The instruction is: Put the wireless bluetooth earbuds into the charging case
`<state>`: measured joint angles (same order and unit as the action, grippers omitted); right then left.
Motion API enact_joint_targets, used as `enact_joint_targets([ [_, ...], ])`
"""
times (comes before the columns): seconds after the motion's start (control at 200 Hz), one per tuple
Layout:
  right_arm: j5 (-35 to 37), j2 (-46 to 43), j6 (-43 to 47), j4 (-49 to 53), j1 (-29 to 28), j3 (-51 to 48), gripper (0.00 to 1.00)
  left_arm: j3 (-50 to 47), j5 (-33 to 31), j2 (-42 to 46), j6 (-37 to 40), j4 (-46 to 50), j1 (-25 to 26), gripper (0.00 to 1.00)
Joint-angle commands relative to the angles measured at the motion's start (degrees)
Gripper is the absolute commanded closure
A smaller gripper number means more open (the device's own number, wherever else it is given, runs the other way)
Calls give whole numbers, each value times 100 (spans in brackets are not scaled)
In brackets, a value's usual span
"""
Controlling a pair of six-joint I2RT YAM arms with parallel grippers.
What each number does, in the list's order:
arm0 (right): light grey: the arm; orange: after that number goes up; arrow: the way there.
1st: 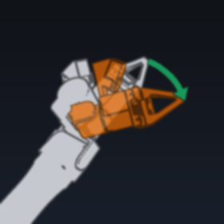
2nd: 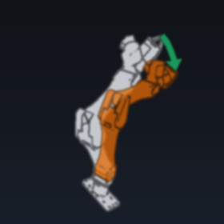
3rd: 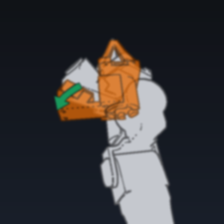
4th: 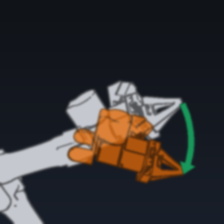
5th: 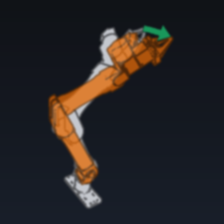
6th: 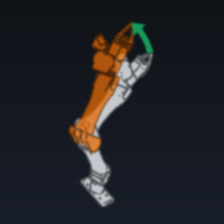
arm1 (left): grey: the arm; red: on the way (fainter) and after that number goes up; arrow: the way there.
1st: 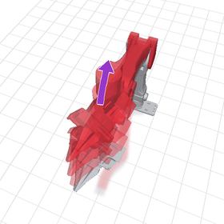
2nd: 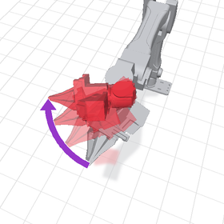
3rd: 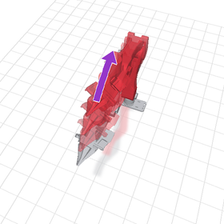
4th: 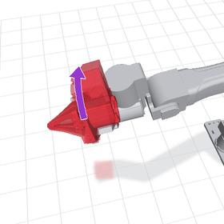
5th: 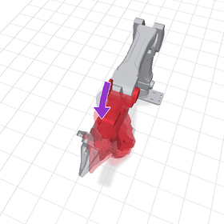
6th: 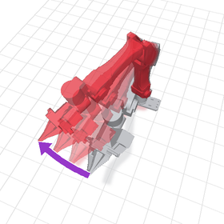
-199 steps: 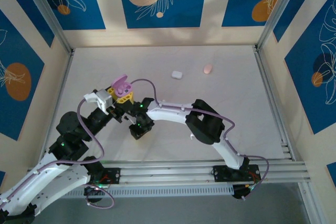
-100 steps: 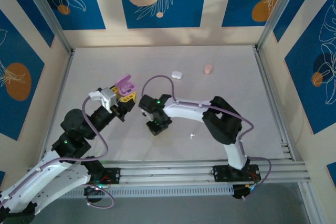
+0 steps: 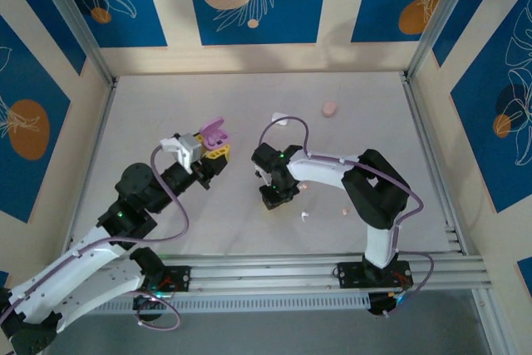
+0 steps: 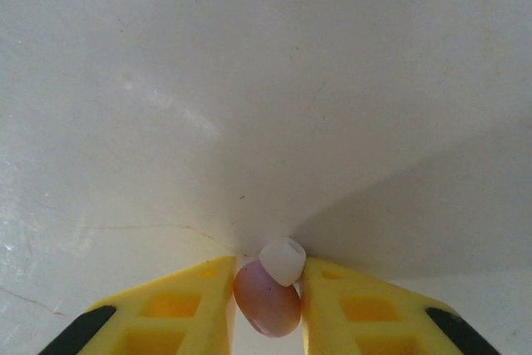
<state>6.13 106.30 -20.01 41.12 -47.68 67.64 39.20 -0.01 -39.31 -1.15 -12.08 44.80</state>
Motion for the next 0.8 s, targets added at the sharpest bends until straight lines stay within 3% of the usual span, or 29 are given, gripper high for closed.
enact_joint_targets([
  [0.0,31,-60,-103,42,1,-23,67,-52,203,-67,-155,-422,59,68],
  [0.22,309,-533,-365,393,-15,98,58,-97,221,-138,-132,-486,56,68],
  [0.395,-22,-845,-715,358,-176,93,56,-149,215,-138,-125,-524,57,68],
  [0.525,-376,-665,-918,226,-401,117,58,-166,212,-112,-122,-524,64,68],
  [0.795,-437,-195,-1248,170,-488,14,58,-158,208,-103,-131,-506,60,68],
])
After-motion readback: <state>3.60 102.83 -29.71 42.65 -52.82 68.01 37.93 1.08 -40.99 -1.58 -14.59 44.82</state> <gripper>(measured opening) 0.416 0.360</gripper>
